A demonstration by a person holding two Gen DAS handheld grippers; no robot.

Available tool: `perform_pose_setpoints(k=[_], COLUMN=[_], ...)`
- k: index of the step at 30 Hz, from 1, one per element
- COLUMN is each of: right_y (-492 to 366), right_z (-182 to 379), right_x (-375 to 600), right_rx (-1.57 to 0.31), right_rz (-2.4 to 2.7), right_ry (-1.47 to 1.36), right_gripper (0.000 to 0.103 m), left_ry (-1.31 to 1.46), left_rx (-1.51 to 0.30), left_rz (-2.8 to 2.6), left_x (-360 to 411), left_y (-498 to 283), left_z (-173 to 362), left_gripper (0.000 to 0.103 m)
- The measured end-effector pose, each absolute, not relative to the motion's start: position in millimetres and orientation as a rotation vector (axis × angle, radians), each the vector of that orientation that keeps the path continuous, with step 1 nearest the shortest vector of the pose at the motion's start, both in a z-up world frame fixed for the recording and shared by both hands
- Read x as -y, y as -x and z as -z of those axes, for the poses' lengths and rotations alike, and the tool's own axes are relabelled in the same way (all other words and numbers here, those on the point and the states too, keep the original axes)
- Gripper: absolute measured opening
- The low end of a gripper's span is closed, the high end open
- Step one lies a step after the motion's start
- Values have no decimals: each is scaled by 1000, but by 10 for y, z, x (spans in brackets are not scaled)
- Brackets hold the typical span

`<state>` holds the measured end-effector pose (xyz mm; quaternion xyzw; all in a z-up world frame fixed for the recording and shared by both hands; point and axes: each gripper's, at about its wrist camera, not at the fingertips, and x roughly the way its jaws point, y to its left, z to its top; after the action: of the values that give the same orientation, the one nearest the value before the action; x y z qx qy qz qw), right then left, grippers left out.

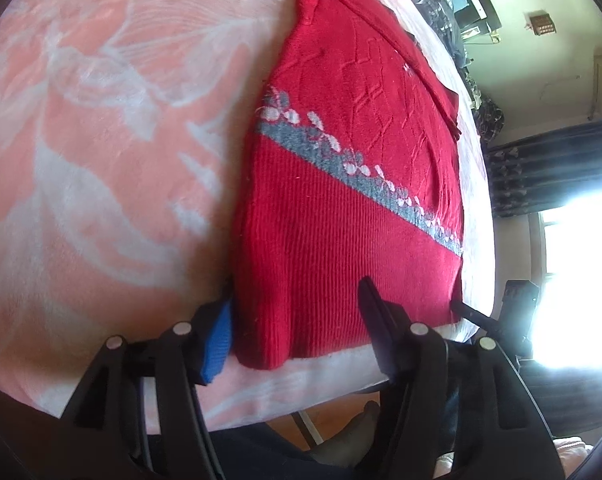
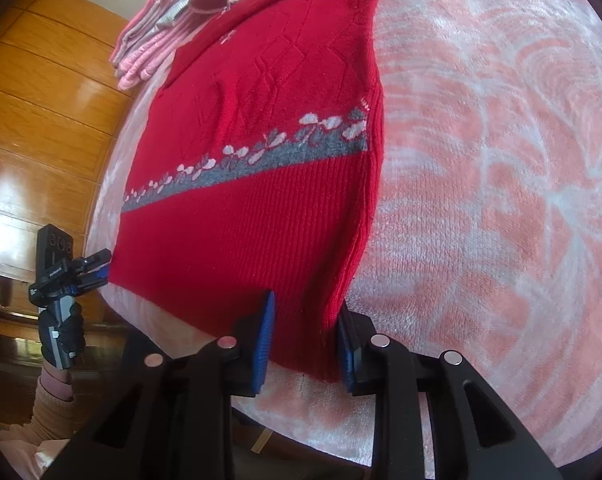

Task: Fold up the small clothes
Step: 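Grasp the hem with both tools and fold it toward the neckline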

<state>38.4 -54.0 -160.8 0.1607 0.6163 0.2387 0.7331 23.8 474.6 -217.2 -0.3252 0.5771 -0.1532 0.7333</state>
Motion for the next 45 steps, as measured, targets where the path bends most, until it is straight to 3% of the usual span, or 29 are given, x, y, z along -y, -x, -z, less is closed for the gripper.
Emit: perform_pose_setpoints(k=[2,4,7,16,28,45], right_y=[-383,-385,-378,-495,-1473,-3073], right_z=[1596,1590,1558,1184,721,1559], right_x=[538,557,569,793,1103,975], right_rx=[-1356,-1355,-1345,-1240,-1085,-1263], right_rz=[-528,-536,-552,-644,-571,-408], right_ry=[-350,-362,-370,-601,-747,-754], right_gripper=[20,11,4,4,4,4], left_ry=[674,677,703,777,871,872], left_rx=[-1272,-1291,-1290,-1141,-934,-1094], left_rz=[326,338,328,396,388,260], left_x=[-4693,-4675,-4677,-4772,-5032,-5127], left_y=[-240,-247,-224,-359,-1376,-2846], left_z=[2146,2176,2222,1783,1350,2062], left_gripper=[40,9,7,6,6,11])
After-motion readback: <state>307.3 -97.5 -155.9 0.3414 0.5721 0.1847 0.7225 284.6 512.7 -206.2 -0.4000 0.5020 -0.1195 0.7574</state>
